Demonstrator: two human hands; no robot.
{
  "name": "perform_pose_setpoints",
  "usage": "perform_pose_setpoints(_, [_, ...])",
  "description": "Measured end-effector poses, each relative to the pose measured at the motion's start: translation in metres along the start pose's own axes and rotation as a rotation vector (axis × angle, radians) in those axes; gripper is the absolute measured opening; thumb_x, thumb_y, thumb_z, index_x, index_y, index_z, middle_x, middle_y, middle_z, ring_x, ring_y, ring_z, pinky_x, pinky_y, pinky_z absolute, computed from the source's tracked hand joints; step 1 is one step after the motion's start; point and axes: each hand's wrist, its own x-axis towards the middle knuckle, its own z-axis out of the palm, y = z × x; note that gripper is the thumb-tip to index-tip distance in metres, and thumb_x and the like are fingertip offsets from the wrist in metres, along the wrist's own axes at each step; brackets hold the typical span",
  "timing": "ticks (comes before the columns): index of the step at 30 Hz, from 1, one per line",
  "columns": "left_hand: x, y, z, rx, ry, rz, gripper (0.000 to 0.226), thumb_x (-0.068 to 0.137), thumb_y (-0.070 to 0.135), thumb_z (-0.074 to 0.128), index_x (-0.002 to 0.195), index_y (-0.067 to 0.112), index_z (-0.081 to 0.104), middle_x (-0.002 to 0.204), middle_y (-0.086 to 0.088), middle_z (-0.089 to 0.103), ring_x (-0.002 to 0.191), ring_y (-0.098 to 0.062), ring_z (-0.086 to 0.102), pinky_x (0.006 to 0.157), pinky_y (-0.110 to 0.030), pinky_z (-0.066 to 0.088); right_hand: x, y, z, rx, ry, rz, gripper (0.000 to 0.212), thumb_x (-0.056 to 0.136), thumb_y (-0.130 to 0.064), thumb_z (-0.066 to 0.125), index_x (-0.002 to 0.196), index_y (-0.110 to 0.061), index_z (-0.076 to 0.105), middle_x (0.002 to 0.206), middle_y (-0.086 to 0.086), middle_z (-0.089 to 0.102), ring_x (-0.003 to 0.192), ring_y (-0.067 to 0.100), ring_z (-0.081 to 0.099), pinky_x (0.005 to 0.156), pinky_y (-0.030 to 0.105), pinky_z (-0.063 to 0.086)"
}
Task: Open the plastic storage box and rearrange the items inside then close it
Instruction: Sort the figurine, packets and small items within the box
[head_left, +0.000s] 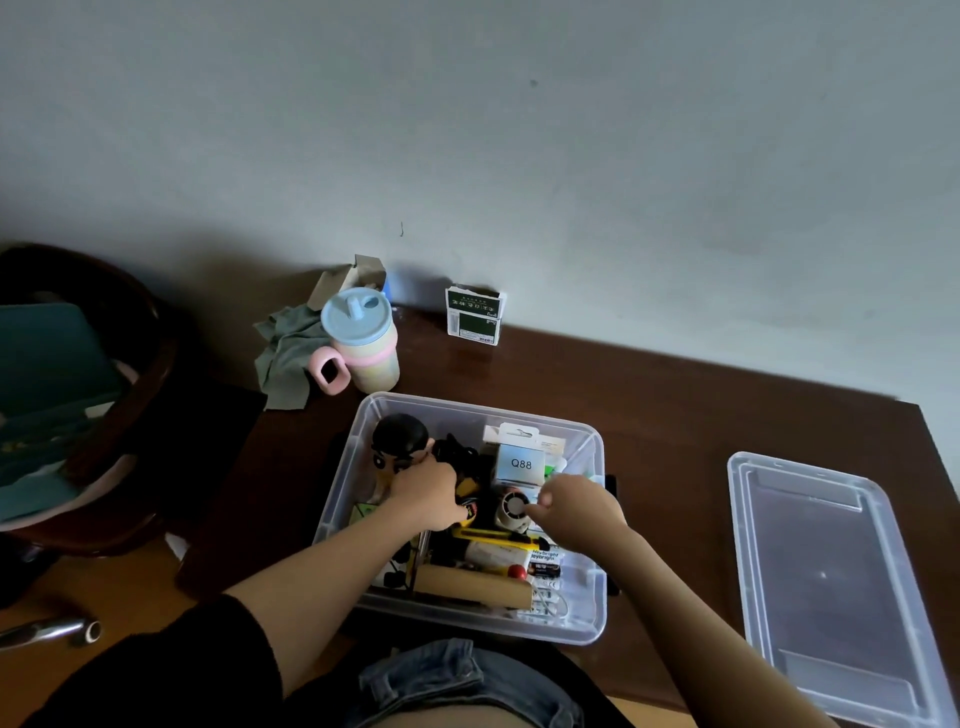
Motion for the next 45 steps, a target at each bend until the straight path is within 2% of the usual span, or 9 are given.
perform_pose_setpoints(3, [-0.002, -0.006, 0.0, -0.078, 0.084, 0.052, 0.035, 0.087, 0.041, 0.057, 0.065, 0.019, 0.041, 0.068, 0.004, 0.041, 0.064, -0.018, 0.049, 0.053, -0.029, 0.035, -0.002, 0.004, -0.004, 0.074, -0.009, -0.016, 0.039, 0.092, -0.035, 0.049, 0.092, -0.002, 0.069, 0.091, 0.009, 0.071, 0.085, 0.025, 0.067, 0.074, 0.037, 0.055])
perform_pose_setpoints(9, [-0.004, -0.03, -0.006, -0.475, 0.047, 0.045, 0.042, 0.088, 0.032, 0.059, 0.055, 0.016, 0.041, 0.053, 0.001, 0.038, 0.051, -0.014, 0.038, 0.052, -0.028, 0.025, -0.003, 0.01, -0.006, 0.2, -0.014, -0.078, 0.03, 0.092, -0.037, 0.052, 0.087, -0.012, 0.068, 0.085, 0.002, 0.073, 0.077, 0.017, 0.068, 0.075, 0.033, 0.056])
perform_pose_setpoints(14, [-0.011, -0.048, -0.007, -0.93, -0.055, 0.004, 0.026, 0.095, 0.024, 0.055, 0.086, 0.007, 0.073, 0.082, -0.006, 0.072, 0.078, -0.015, 0.058, 0.076, -0.021, 0.041, -0.002, 0.006, -0.007, 0.255, -0.008, -0.146, 0.026, 0.092, -0.036, 0.053, 0.085, -0.016, 0.068, 0.078, -0.004, 0.071, 0.073, 0.015, 0.067, 0.074, 0.033, 0.056])
perform_pose_setpoints(17, [-0.016, -0.049, -0.015, -1.243, -0.138, -0.021, 0.021, 0.095, 0.026, 0.056, 0.096, 0.01, 0.07, 0.078, 0.001, 0.074, 0.07, -0.003, 0.066, 0.065, -0.013, 0.05, -0.001, -0.003, -0.007, 0.313, -0.023, -0.169, 0.028, 0.094, -0.036, 0.051, 0.088, -0.014, 0.068, 0.077, -0.005, 0.07, 0.072, 0.014, 0.068, 0.07, 0.031, 0.054])
perform_pose_setpoints(27, [-0.033, -0.062, -0.04, -1.483, -0.19, 0.129, 0.022, 0.088, 0.024, 0.059, 0.097, 0.005, 0.066, 0.09, -0.011, 0.073, 0.076, -0.017, 0.07, 0.067, -0.025, 0.056, -0.003, -0.045, -0.025, 1.213, -0.29, -0.196, 0.035, 0.097, -0.035, 0.048, 0.124, -0.013, 0.054, 0.11, 0.012, 0.065, 0.091, 0.021, 0.068, 0.069, 0.033, 0.059])
perform_pose_setpoints(34, [-0.037, -0.056, -0.042, -1.571, 0.041, 0.14, 0.019, 0.088, 0.012, 0.062, 0.107, 0.014, 0.06, 0.095, -0.007, 0.069, 0.09, -0.025, 0.067, 0.072, -0.035, 0.057, 0.008, -0.065, -0.019, 1.09, -0.187, -0.358, 0.033, 0.094, -0.012, 0.056, 0.125, -0.003, 0.05, 0.1, 0.004, 0.066, 0.085, 0.018, 0.067, 0.066, 0.026, 0.059])
perform_pose_setpoints(39, [-0.042, -0.071, -0.043, -1.083, 0.418, 0.141, 0.025, 0.082, -0.002, 0.067, 0.099, 0.016, 0.061, 0.097, 0.0, 0.064, 0.097, -0.015, 0.059, 0.079, -0.013, 0.047, 0.014, -0.057, -0.016, 0.78, -0.243, -0.273, 0.027, 0.097, -0.021, 0.051, 0.116, -0.003, 0.058, 0.103, 0.014, 0.067, 0.077, 0.017, 0.065, 0.072, 0.03, 0.059])
perform_pose_setpoints(43, [-0.051, -0.097, -0.043, -0.992, 0.327, 0.103, 0.058, 0.079, 0.003, 0.07, 0.125, 0.028, 0.044, 0.107, 0.007, 0.06, 0.101, -0.002, 0.059, 0.078, -0.014, 0.048, 0.019, -0.058, 0.008, 0.235, -0.346, -0.213, 0.022, 0.096, -0.008, 0.048, 0.092, 0.007, 0.064, 0.096, 0.019, 0.07, 0.082, 0.023, 0.067, 0.079, 0.033, 0.056])
perform_pose_setpoints(45, [-0.055, -0.101, -0.041, -0.947, 0.201, 0.115, 0.069, 0.081, 0.007, 0.07, 0.134, 0.032, 0.034, 0.106, 0.01, 0.06, 0.099, 0.003, 0.06, 0.073, -0.01, 0.048, 0.024, -0.067, 0.025, 0.072, -0.299, -0.166, 0.028, 0.093, -0.005, 0.044, 0.066, 0.0, 0.053, 0.073, 0.014, 0.059, 0.068, 0.024, 0.058, 0.061, 0.028, 0.047])
